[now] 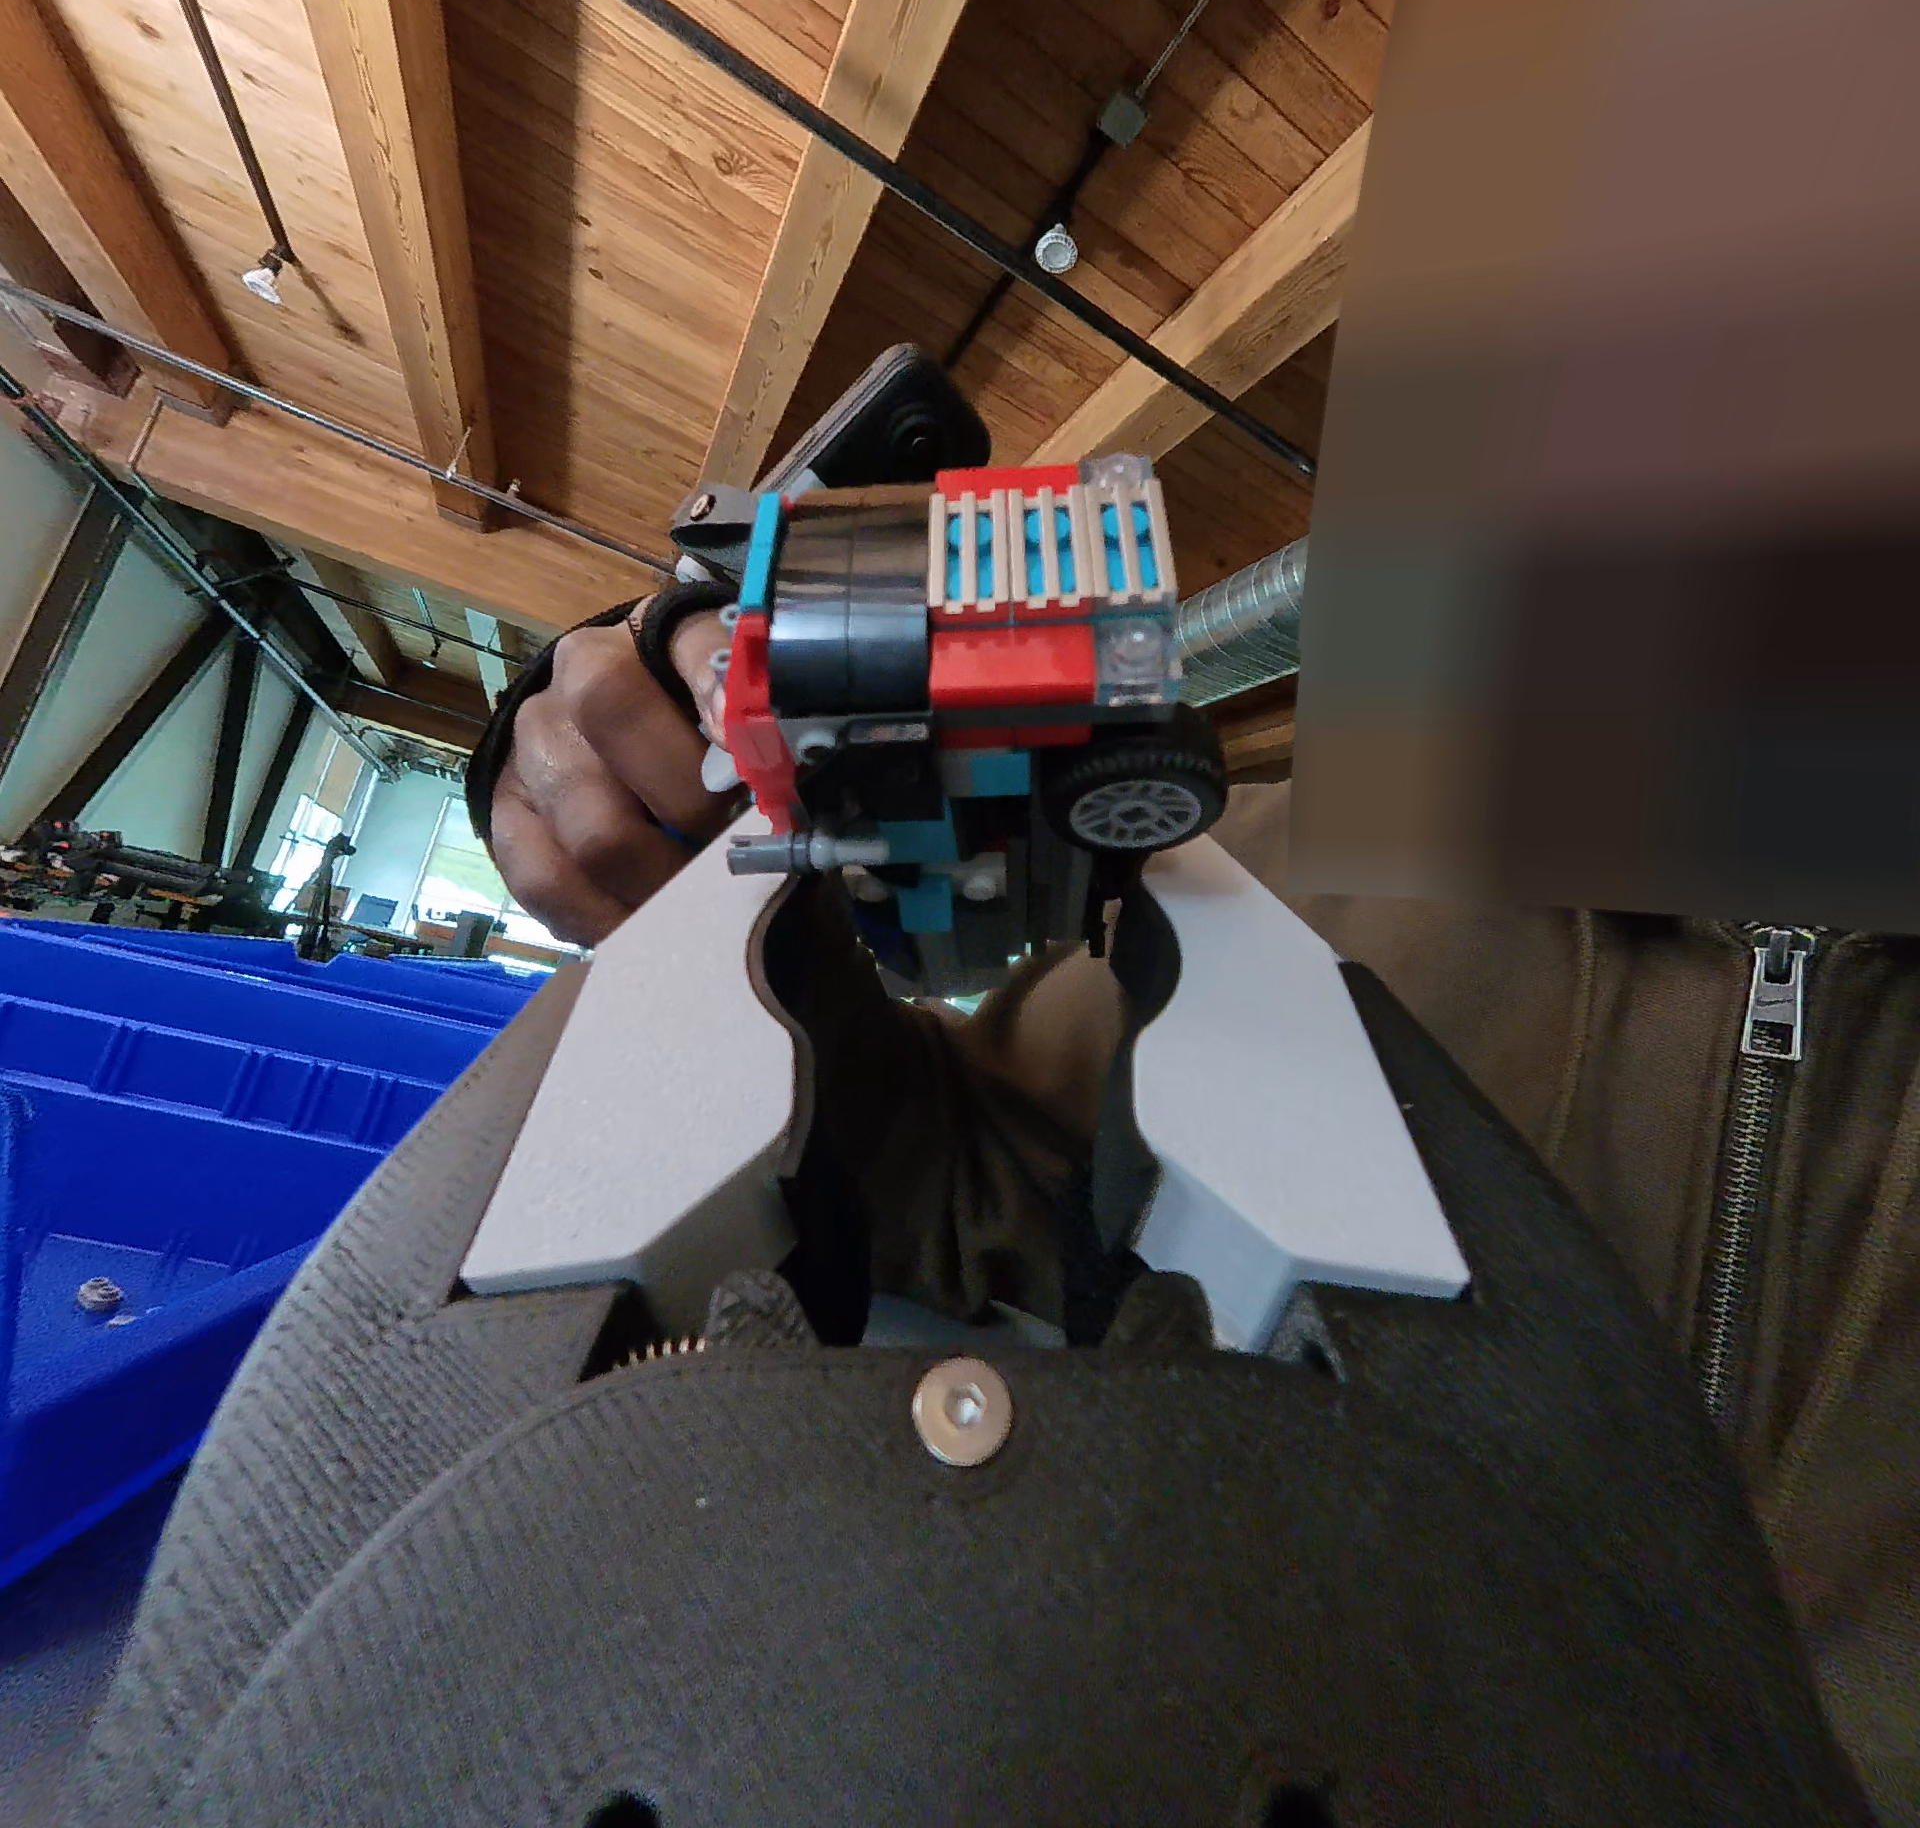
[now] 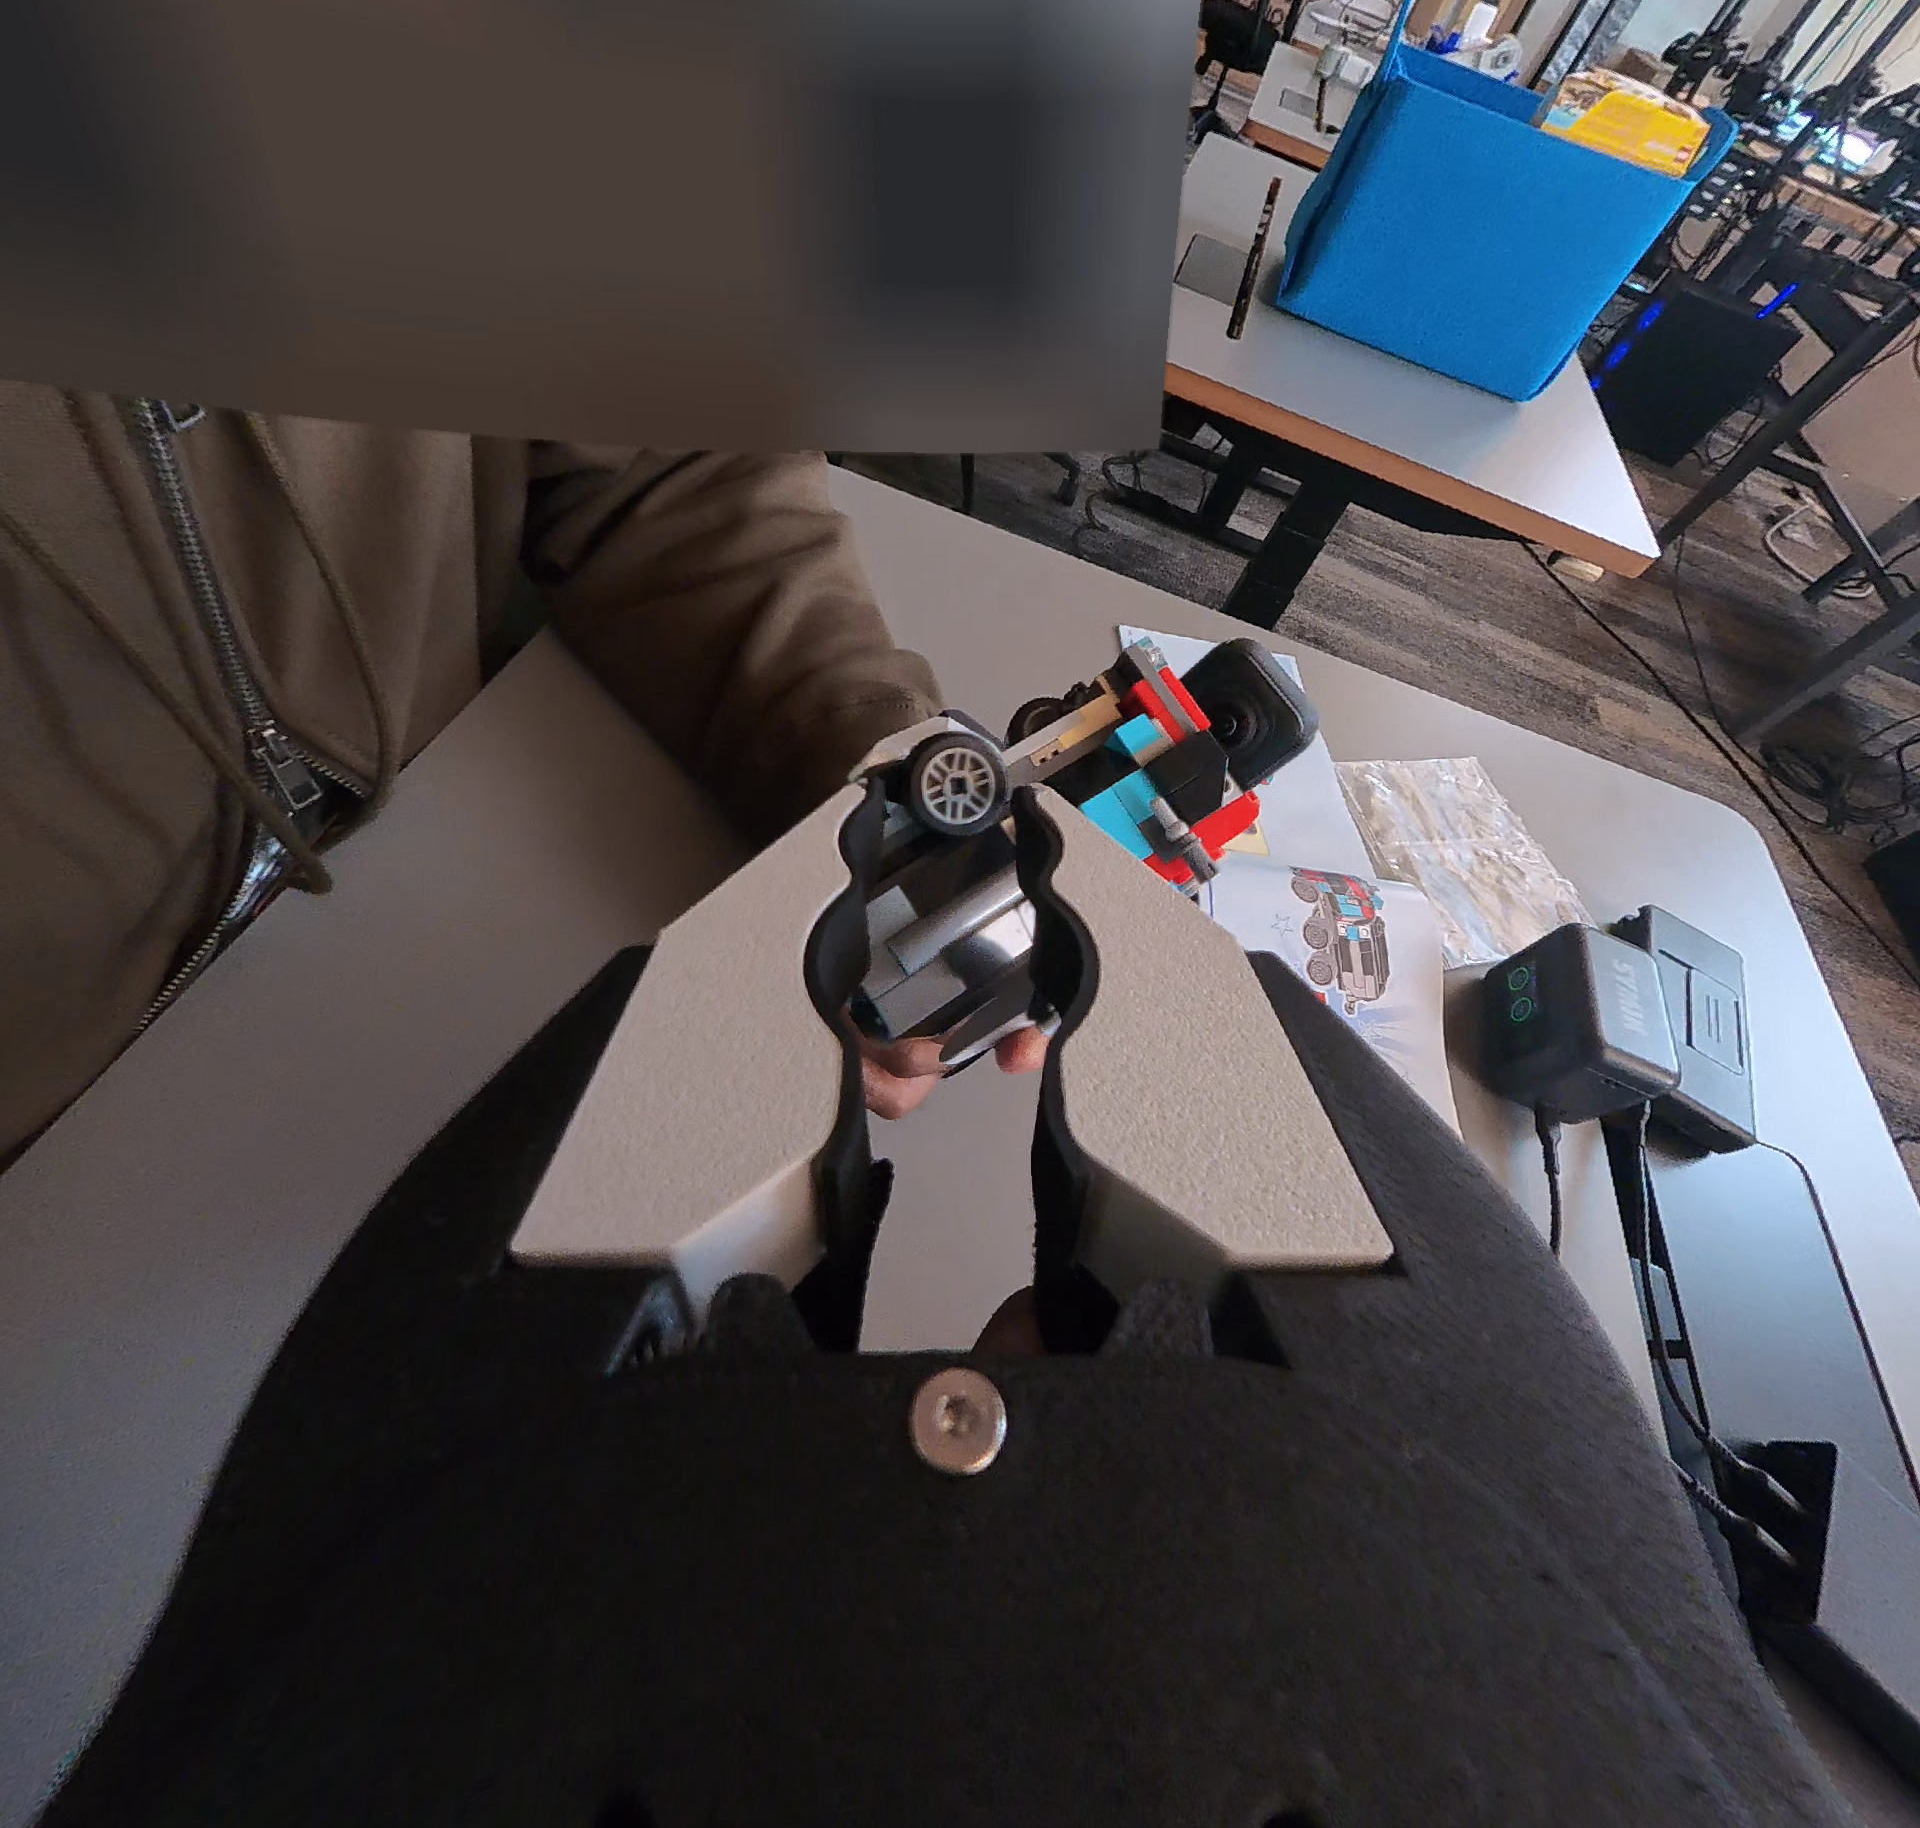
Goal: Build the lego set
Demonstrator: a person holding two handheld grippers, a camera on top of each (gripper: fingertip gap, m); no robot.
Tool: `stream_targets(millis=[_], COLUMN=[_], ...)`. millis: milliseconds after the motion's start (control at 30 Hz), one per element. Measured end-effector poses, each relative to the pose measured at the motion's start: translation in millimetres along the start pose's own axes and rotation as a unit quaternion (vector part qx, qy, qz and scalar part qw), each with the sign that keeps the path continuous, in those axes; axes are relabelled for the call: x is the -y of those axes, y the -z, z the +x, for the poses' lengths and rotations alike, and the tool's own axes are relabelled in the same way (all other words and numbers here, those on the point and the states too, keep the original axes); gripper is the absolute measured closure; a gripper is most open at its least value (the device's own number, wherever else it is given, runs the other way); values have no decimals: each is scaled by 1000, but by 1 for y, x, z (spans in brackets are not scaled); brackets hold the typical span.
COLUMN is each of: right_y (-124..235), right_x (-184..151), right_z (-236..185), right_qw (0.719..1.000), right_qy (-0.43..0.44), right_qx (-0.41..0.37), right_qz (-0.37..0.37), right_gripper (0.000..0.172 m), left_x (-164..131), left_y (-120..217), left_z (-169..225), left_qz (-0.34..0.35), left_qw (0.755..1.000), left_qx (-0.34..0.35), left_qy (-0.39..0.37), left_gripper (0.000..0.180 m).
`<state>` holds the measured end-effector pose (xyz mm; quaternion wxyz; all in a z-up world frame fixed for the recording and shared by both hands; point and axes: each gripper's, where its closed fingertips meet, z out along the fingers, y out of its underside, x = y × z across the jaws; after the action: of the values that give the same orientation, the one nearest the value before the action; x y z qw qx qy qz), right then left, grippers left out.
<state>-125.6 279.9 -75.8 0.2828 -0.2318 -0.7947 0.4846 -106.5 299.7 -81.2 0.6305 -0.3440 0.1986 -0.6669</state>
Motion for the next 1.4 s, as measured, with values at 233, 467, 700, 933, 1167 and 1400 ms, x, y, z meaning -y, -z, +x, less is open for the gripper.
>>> stream_targets(millis=[233,467,700,933,1167,1400], right_y=[-2,-3,1,-4,-1,-3], right_x=[-1,-2,7,-3,-11,-15], right_z=[-3,-2,23,45,64,72], right_qw=[1000,1000,997,990,977,958], right_qy=[-5,-11,-59,-105,-176,-258], right_qx=[16,15,-44,-91,-113,-93], right_qz=[2,3,31,26,46,85], right_gripper=[147,150,150,150,150,150], left_x=[-7,-7,-3,0,1,6], left_y=[-3,-2,6,17,24,32], left_z=[2,-2,-27,-48,-60,-69], left_qz=[-18,-19,-19,-28,-37,-33], left_qw=[1000,1000,994,980,967,956], left_qx=[-8,6,98,180,229,267], left_qy=[10,5,-42,-80,-104,-114], left_gripper=[124,123,124,123,124,123])
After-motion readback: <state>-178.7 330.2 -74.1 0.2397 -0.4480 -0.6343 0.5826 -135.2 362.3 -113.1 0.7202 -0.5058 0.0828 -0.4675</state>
